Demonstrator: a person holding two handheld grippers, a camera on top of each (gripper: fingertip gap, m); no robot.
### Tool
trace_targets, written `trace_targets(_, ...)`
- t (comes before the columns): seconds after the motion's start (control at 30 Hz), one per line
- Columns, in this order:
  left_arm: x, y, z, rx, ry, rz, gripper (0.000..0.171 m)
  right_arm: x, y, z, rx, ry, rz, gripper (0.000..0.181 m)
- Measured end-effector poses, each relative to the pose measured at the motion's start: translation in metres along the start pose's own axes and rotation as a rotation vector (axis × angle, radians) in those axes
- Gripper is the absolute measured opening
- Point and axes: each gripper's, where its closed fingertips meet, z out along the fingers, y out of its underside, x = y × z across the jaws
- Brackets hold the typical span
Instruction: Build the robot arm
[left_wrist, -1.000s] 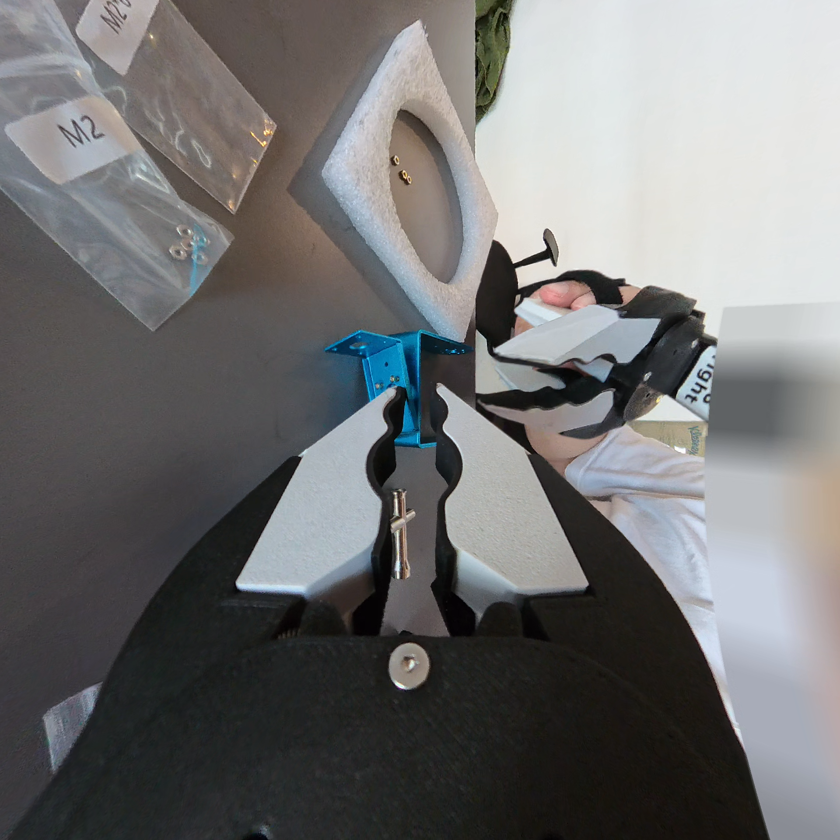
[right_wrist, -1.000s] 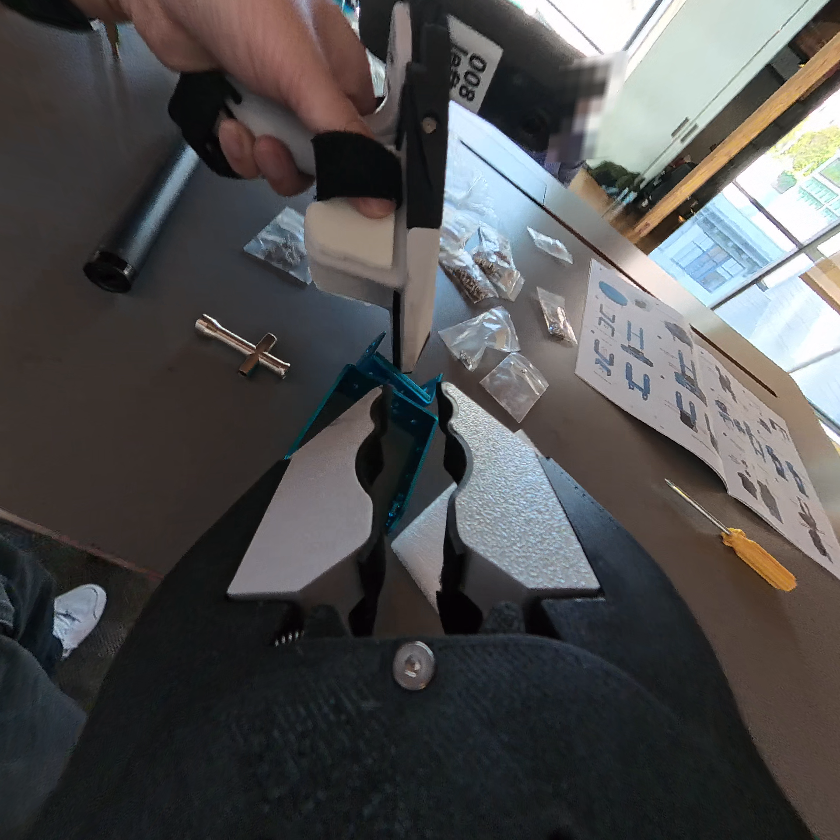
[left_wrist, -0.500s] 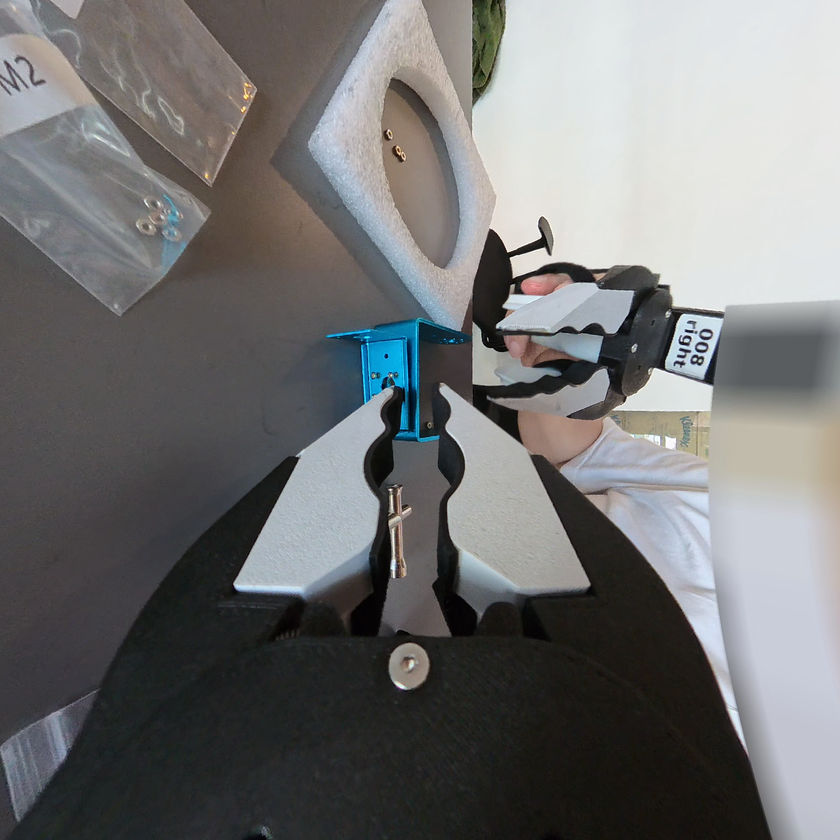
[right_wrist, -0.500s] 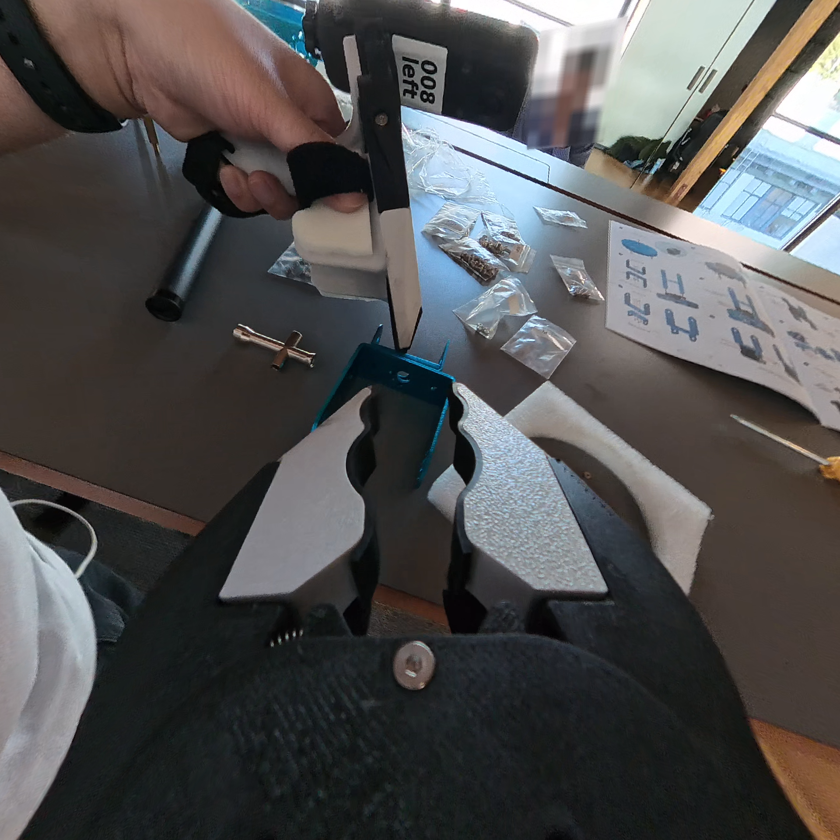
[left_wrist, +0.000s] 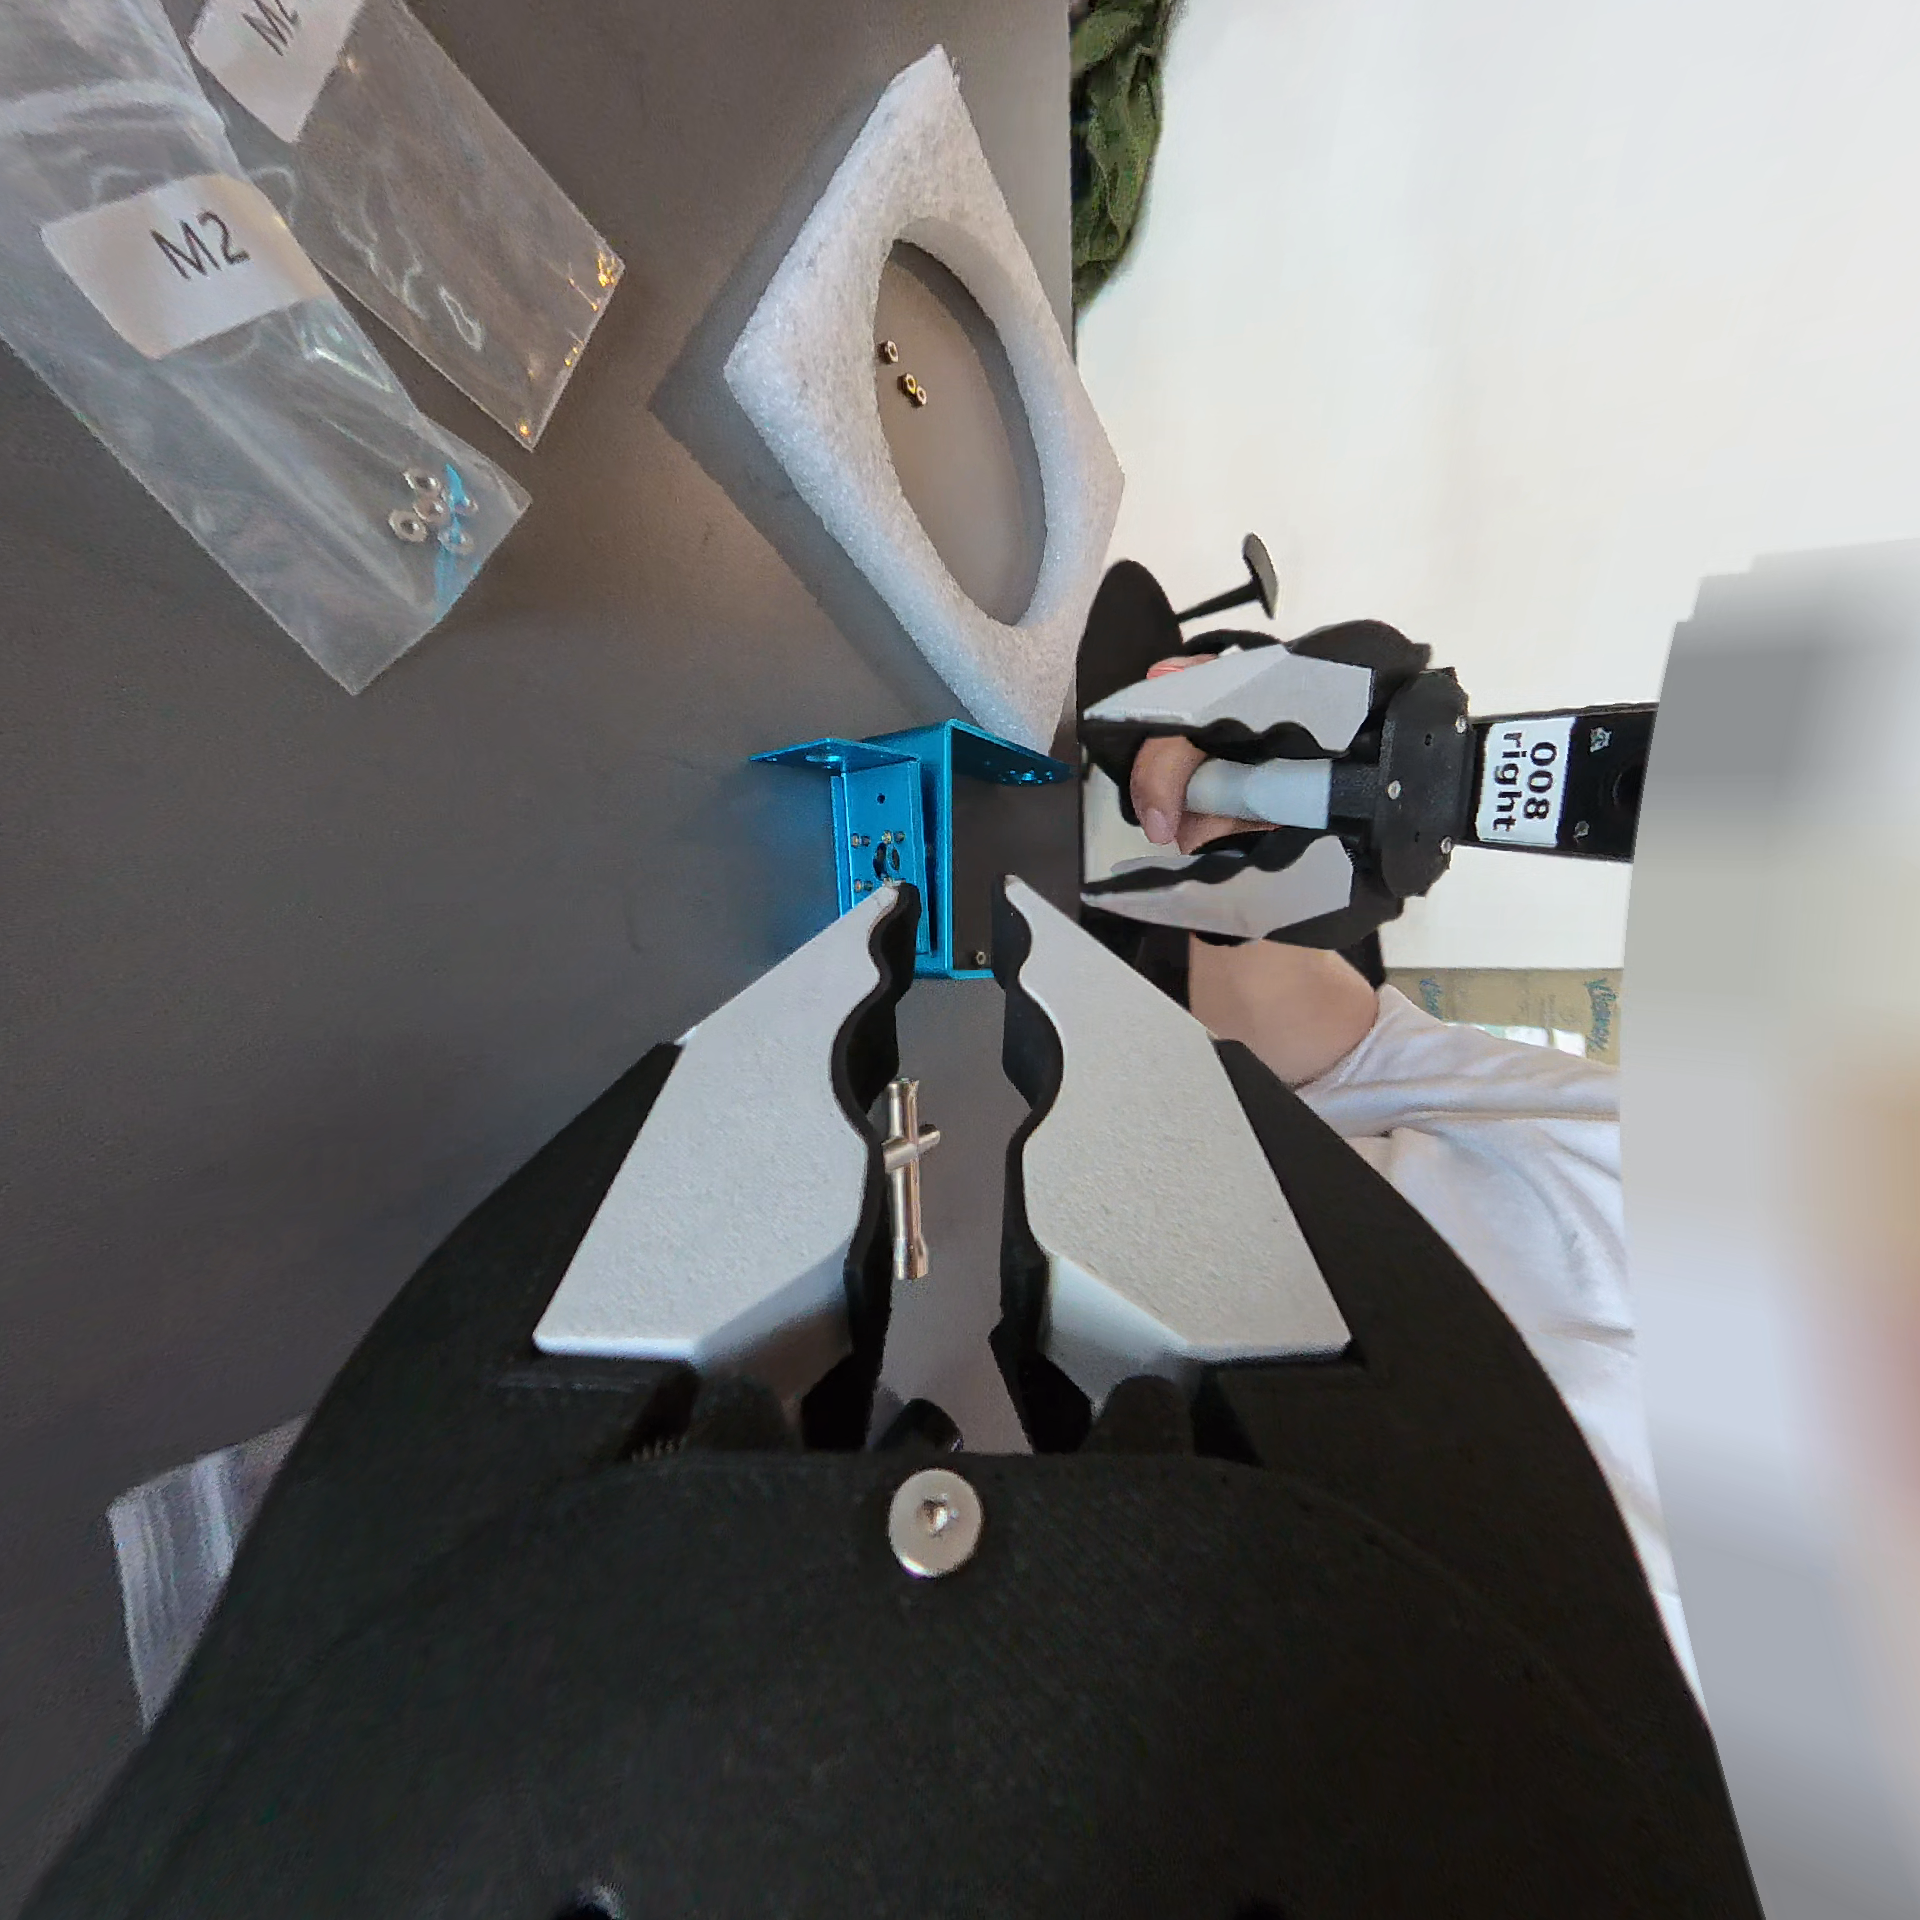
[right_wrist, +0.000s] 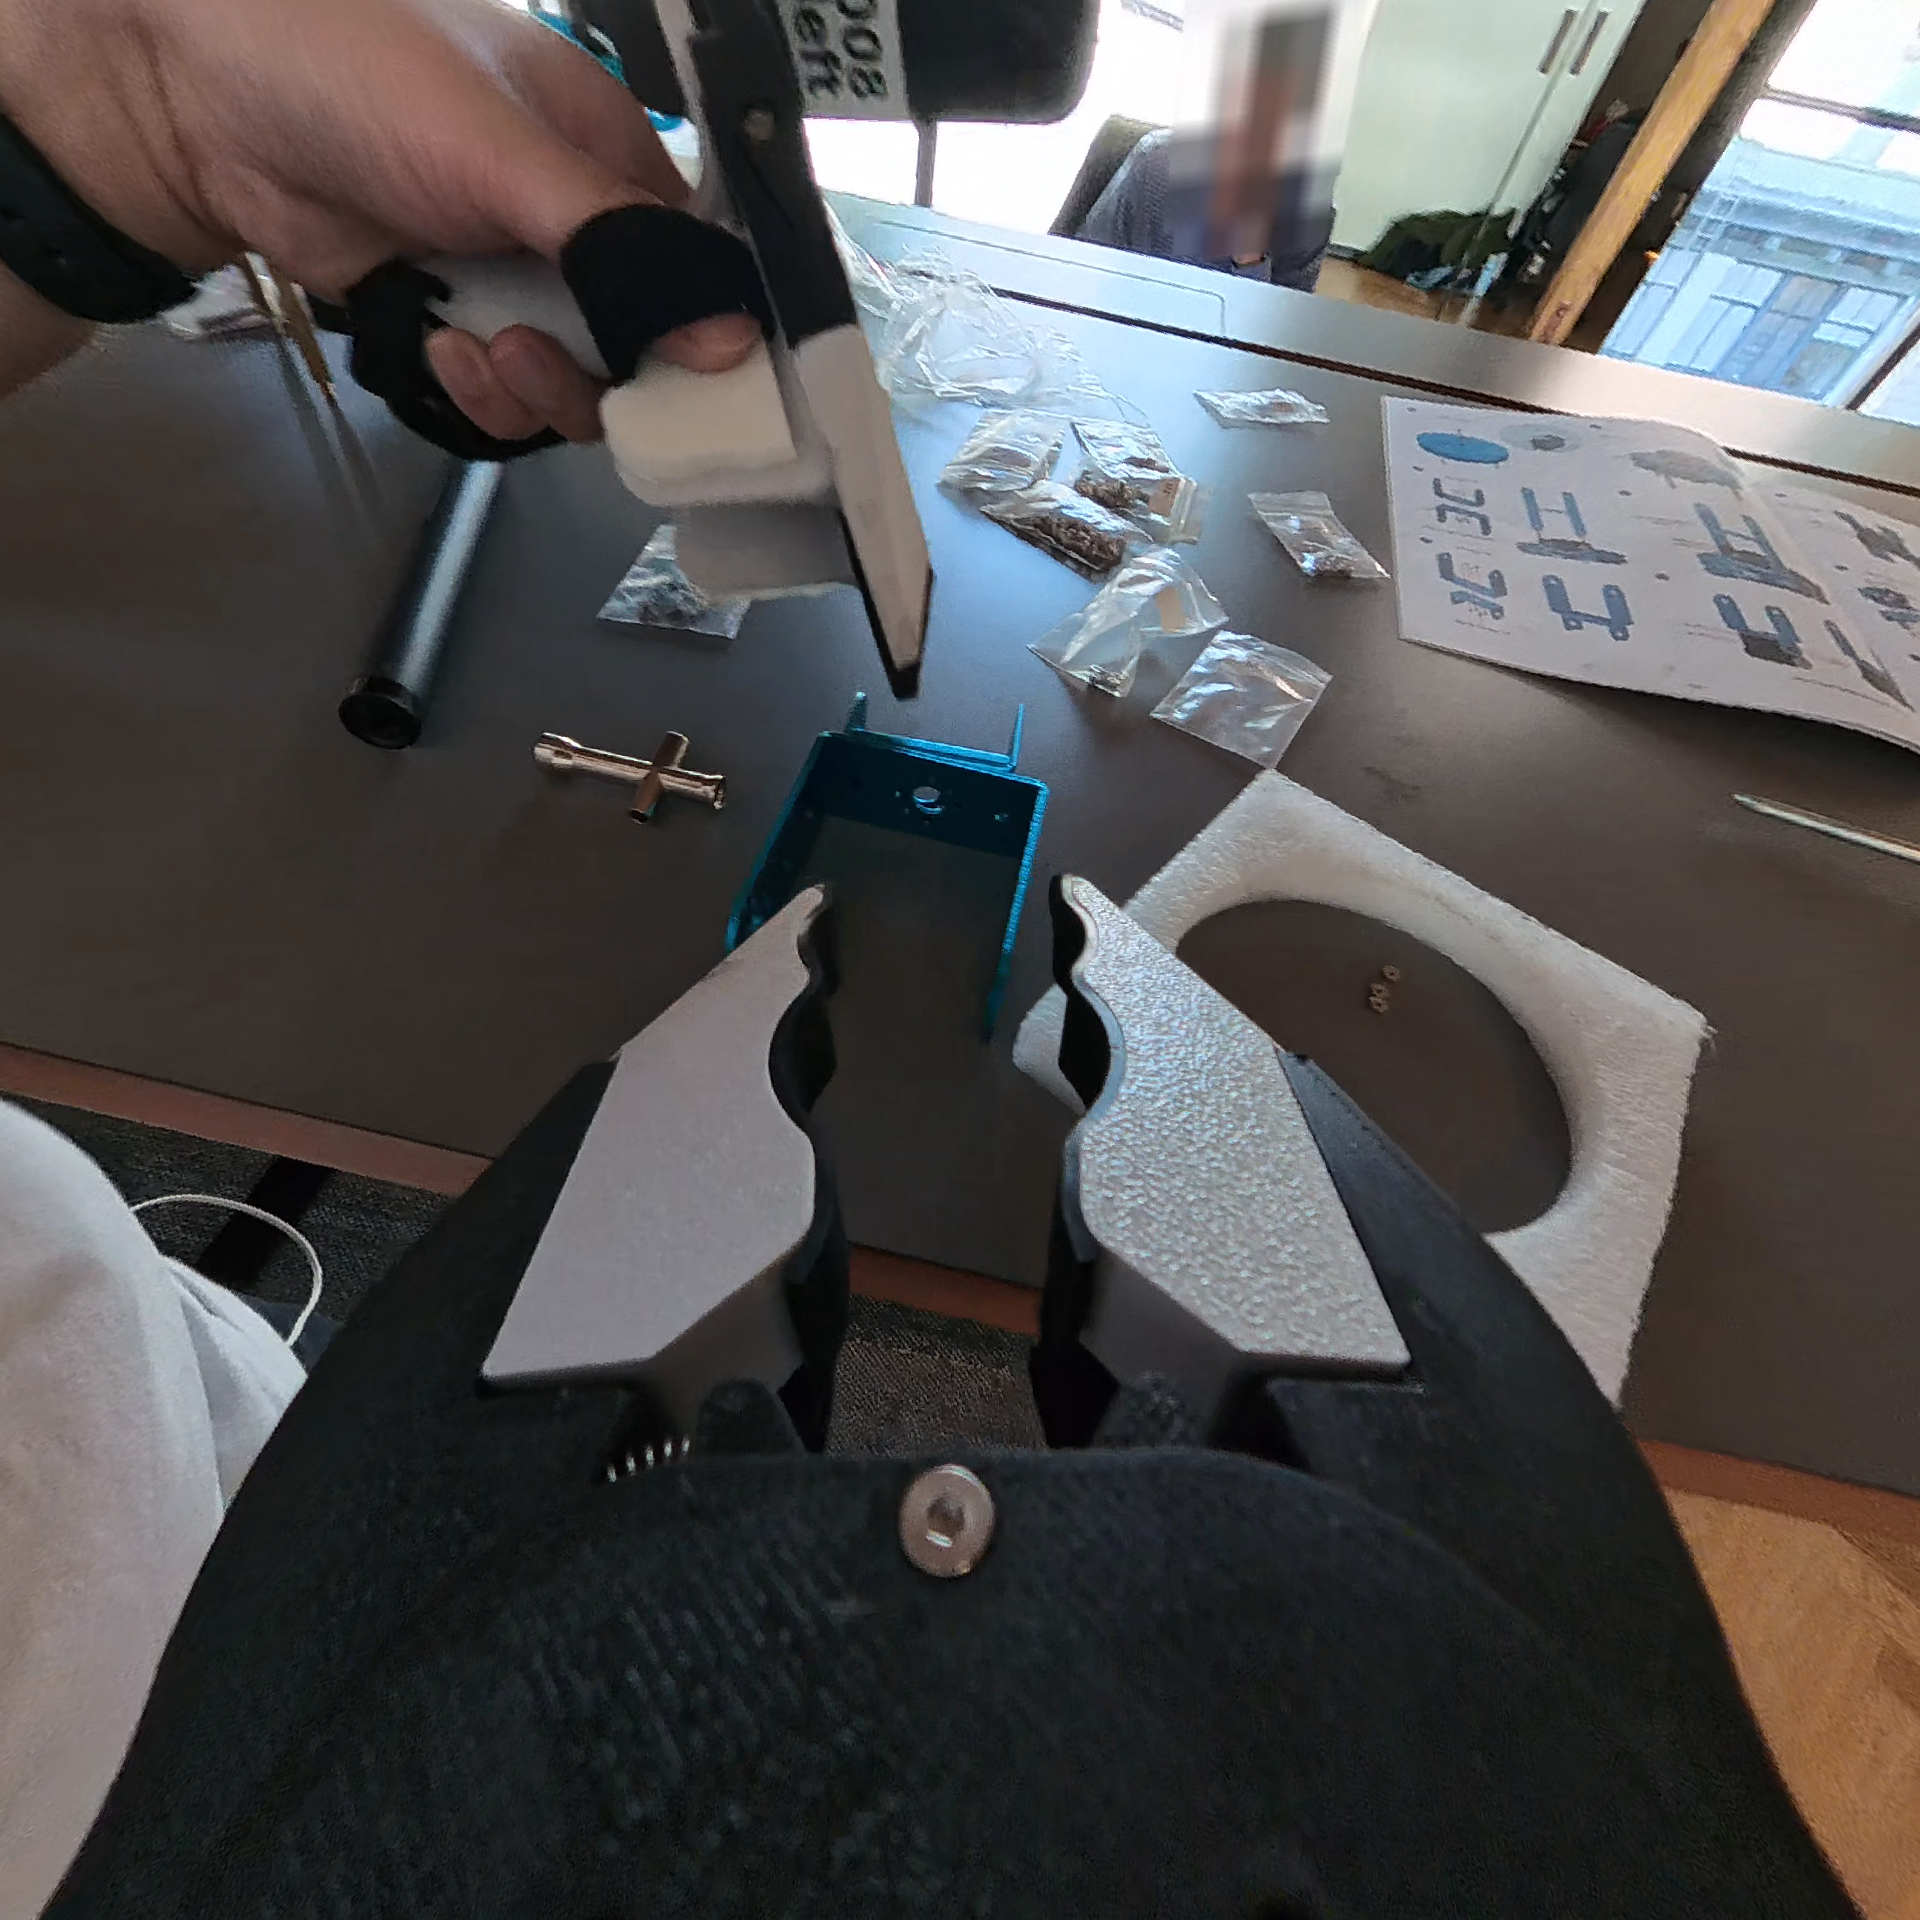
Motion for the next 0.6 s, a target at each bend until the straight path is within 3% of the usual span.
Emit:
trace_targets(0.2, 0.005, 0.004, -0.011, 0.069, -0.068, 0.076, 0.012, 0.008, 0.010, 0.013, -0.075, 0.045, 0.069, 0.031)
trace_targets(0.33, 0.010, 0.009, -0.018, 0.089, -0.078, 0.154, 0.012, 0.013, 0.010, 0.015, -0.103, 0.075, 0.024, 0.003)
trace_targets(0.6, 0.016, 0.025, -0.026, 0.103, -0.069, 0.230, 0.012, 0.017, 0.002, 0.015, -0.043, 0.043, 0.104, 0.000)
